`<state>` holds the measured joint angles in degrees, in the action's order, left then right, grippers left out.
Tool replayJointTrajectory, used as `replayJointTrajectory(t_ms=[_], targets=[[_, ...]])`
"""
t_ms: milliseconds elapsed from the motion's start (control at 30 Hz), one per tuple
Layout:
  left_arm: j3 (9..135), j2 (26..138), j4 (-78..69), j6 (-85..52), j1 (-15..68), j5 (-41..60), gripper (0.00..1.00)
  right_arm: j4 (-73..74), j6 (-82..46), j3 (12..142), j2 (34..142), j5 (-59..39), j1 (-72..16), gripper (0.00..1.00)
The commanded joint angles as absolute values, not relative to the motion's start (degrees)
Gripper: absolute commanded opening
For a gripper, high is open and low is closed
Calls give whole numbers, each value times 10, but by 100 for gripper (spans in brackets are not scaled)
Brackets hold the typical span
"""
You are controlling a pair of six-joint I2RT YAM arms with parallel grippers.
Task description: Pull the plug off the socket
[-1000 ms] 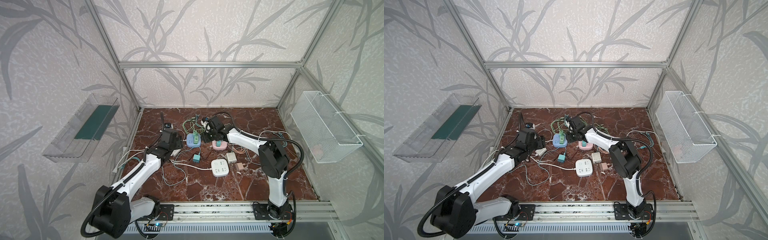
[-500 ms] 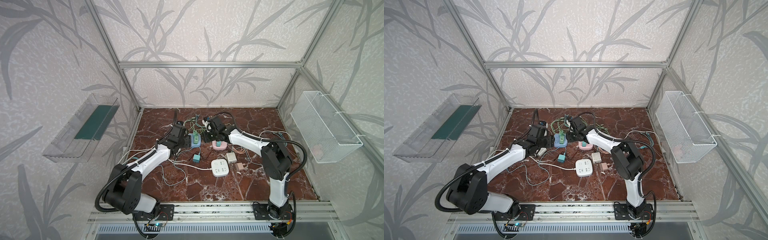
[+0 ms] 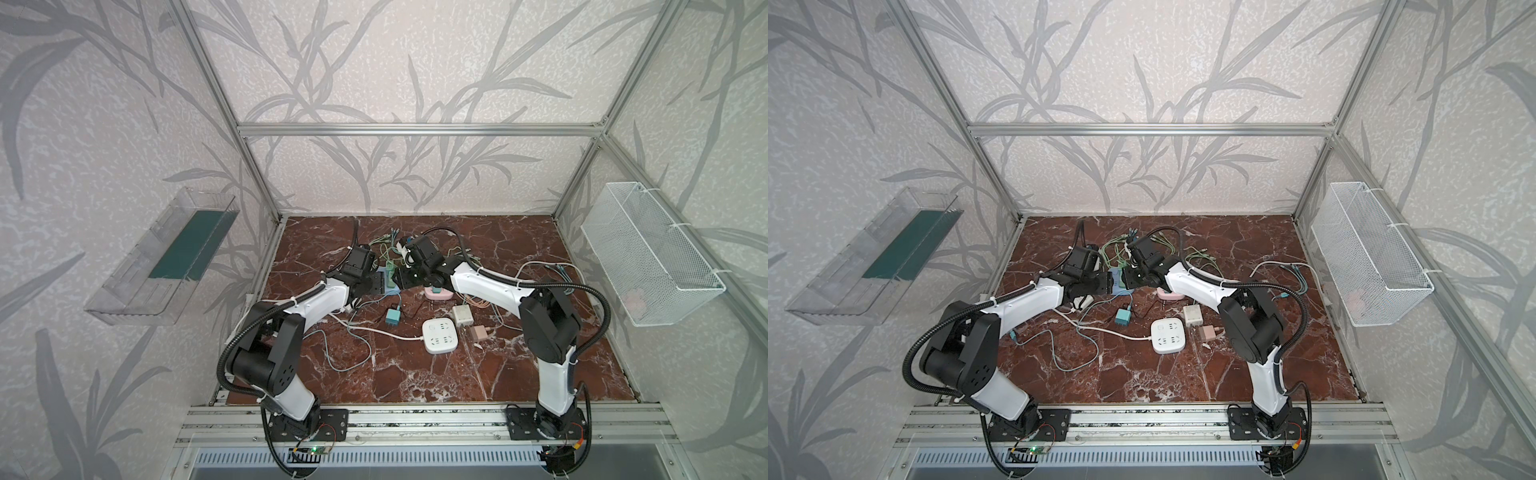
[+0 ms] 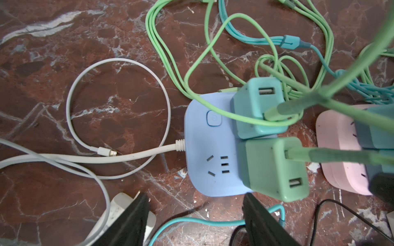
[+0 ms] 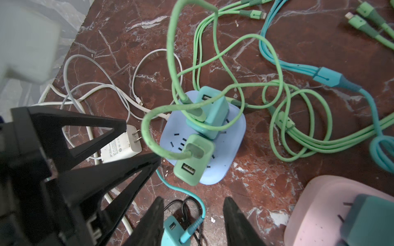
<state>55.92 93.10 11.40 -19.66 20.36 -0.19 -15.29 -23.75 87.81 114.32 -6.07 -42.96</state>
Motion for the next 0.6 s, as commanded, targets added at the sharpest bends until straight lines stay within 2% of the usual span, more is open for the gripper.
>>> replayJointTrajectory(t_ms=[0, 400, 567], targets=[[570, 934, 121, -207, 193, 9, 70, -172, -254, 906, 1164, -44, -435, 48], [563, 961, 91, -204, 148, 116, 63, -221, -259, 966, 1215, -8, -445, 48], [571, 978, 79, -202, 144, 139, 63, -243, -256, 995, 1236, -5, -449, 45]])
